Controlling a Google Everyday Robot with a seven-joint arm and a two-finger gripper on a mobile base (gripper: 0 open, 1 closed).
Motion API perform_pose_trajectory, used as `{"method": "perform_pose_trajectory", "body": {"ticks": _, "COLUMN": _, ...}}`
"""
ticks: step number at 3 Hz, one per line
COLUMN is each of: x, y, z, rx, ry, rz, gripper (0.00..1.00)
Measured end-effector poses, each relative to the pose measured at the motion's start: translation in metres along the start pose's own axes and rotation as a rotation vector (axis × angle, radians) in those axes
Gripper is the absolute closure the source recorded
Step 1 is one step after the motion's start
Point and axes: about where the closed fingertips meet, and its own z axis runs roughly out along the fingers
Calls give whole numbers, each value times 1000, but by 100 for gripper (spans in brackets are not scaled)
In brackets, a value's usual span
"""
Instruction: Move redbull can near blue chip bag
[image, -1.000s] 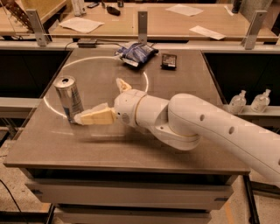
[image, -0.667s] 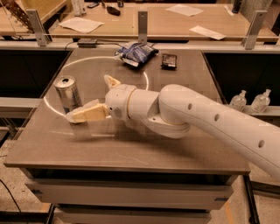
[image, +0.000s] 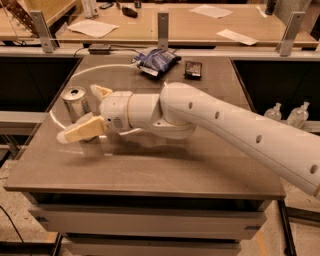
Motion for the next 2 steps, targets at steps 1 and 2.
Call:
{"method": "perform_pose_trajectory", "body": {"ticks": 1, "x": 21, "y": 13, "z": 14, "rx": -87, "ry": 46, "rz": 37, "gripper": 18}}
{"method": "perform_pose_trajectory", "body": {"ticks": 2, "x": 42, "y": 16, "z": 11, "rx": -102, "ry": 82, "rz": 99, "gripper": 41}}
